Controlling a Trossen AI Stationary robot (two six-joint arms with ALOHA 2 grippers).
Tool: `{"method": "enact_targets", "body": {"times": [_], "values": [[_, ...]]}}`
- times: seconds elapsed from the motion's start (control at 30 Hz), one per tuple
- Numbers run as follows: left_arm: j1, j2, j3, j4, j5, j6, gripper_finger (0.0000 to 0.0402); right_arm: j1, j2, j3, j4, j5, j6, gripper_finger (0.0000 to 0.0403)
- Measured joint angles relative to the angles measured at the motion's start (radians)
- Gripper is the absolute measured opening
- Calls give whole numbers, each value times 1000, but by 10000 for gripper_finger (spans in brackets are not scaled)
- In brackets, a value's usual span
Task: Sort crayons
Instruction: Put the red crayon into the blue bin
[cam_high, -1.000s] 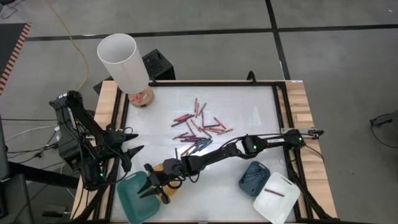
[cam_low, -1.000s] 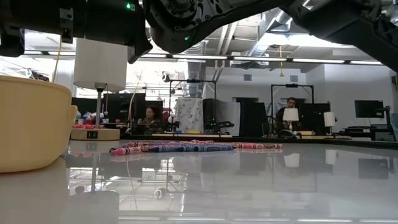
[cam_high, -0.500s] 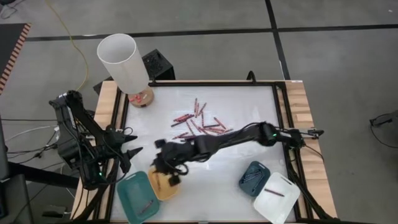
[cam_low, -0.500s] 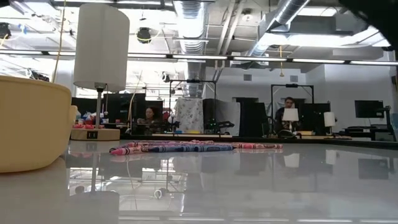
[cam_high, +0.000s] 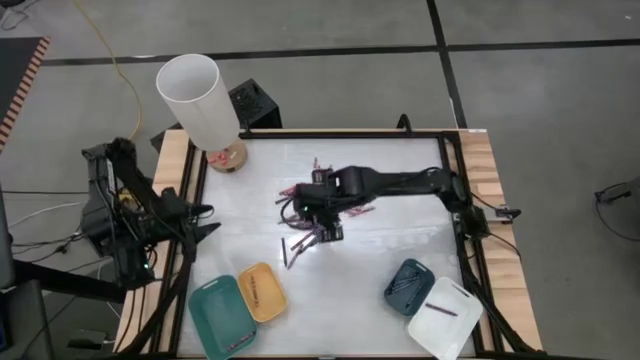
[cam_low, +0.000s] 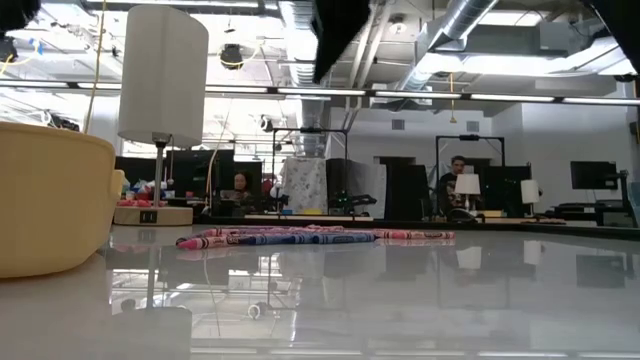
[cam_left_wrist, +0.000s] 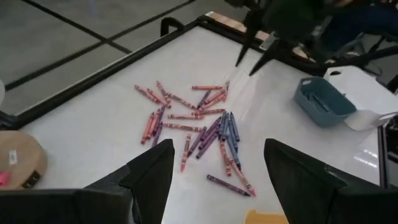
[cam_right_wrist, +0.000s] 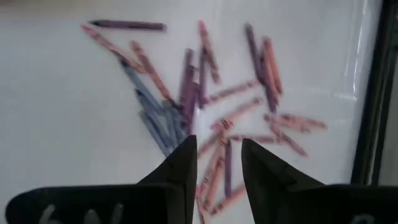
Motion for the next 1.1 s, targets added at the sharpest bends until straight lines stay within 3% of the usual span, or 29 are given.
{"method": "enact_targets", "body": {"times": [0.2, 0.43, 0.57, 0.77, 0.93, 1.1], "values": [[-12, -94, -150, 70, 2, -46, 240, -91, -160, -275, 103, -10, 19, 118], [-18, -240, -321, 286, 52, 31, 240, -192, -375, -701, 555, -100, 131, 118], [-18, -340, -375, 390, 55, 121, 240, -227, -428, -888, 766, -106, 233, 118], [-17, -481, -423, 436, 34, 173, 240, -273, -432, -990, 809, -65, 393, 118], [-17, -576, -487, 529, 32, 237, 240, -285, -434, -1010, 742, 69, 550, 118], [-17, -666, -573, 654, 63, 305, 240, -303, -431, -1015, 715, 51, 585, 118]]}}
